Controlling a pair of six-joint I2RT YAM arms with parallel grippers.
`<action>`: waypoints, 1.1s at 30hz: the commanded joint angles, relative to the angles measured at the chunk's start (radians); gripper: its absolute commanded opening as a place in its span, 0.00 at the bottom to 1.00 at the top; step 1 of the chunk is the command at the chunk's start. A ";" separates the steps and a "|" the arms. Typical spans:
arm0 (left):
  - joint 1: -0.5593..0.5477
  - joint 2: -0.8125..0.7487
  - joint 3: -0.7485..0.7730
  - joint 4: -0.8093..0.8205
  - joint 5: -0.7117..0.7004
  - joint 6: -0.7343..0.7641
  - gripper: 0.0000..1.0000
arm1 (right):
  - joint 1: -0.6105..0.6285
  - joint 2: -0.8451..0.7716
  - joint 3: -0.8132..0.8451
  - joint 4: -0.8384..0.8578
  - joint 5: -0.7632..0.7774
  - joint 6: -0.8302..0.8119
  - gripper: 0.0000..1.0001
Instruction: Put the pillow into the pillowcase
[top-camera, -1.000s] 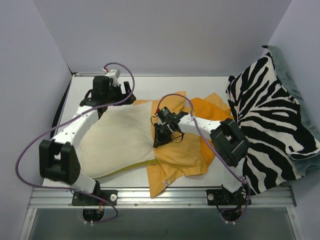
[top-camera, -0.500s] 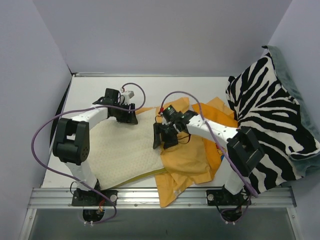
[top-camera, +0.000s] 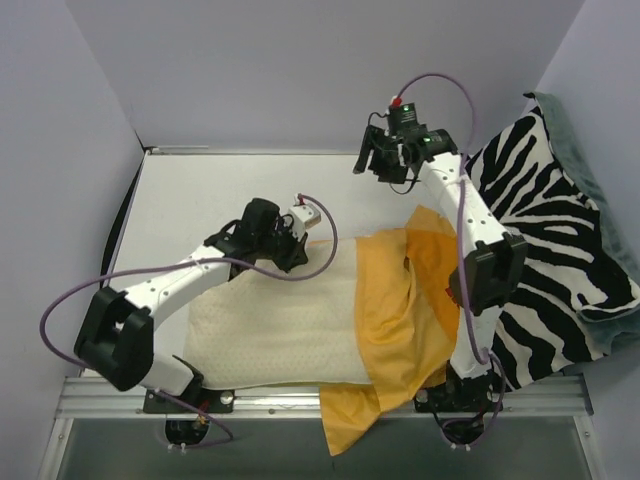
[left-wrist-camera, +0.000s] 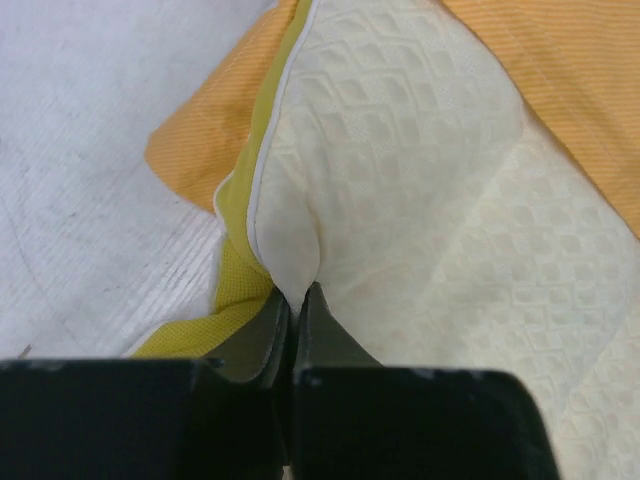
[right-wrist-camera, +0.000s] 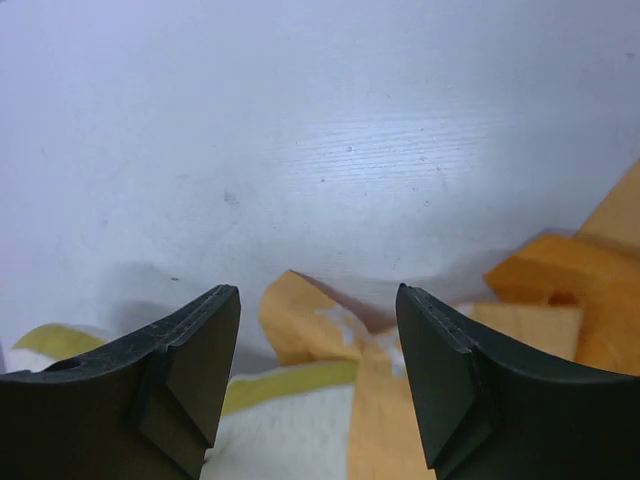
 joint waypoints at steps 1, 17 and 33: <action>-0.068 -0.130 -0.039 0.055 -0.051 0.084 0.00 | 0.034 0.193 0.119 -0.260 -0.015 -0.121 0.64; -0.228 -0.219 -0.145 0.002 -0.129 0.106 0.00 | 0.111 0.224 -0.156 -0.386 -0.302 -0.348 0.34; -0.303 -0.163 -0.015 0.020 -0.141 0.152 0.00 | 0.234 0.141 0.148 -0.170 -0.442 -0.022 0.00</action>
